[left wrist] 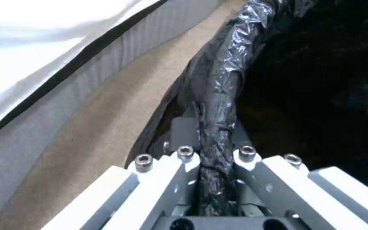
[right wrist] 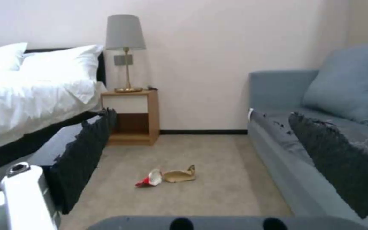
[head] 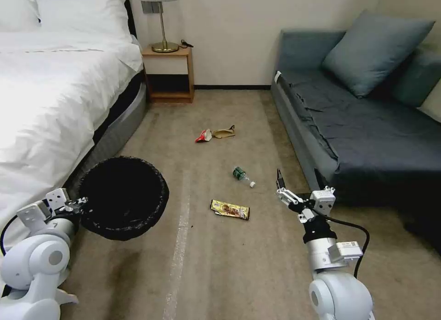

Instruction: Pick up the trash bin, then pick up the garbage on the floor and place it into the trash bin.

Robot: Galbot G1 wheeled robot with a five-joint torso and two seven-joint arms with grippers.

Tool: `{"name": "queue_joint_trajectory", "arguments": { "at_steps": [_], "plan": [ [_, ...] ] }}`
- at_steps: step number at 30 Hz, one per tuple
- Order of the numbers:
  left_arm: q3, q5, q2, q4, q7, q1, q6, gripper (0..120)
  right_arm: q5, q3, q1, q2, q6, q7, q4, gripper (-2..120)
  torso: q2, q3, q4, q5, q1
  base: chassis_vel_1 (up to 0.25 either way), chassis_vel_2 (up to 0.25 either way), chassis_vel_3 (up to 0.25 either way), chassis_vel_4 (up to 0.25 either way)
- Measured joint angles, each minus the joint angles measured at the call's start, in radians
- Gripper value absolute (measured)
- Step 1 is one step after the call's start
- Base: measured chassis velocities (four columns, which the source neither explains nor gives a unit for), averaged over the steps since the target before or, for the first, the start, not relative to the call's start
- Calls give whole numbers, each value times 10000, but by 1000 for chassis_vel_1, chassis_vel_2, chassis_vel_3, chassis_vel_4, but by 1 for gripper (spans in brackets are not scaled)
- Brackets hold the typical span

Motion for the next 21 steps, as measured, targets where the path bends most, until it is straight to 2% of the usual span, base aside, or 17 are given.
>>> {"name": "queue_joint_trajectory", "arguments": {
  "at_steps": [7,21],
  "plan": [
    [-34,24,-59,-6,41,0,-11,3,-3,0,-52,-11,88,-127,-12,100,1,-1,0,0,-1,-34,29,36,-34],
    [22,118,-155,92,128,-31,-81,3,-81,11,-91,-28,129,-164,-41,100,-1,1,0,-1,0,-149,160,171,-155]
  ]
}}
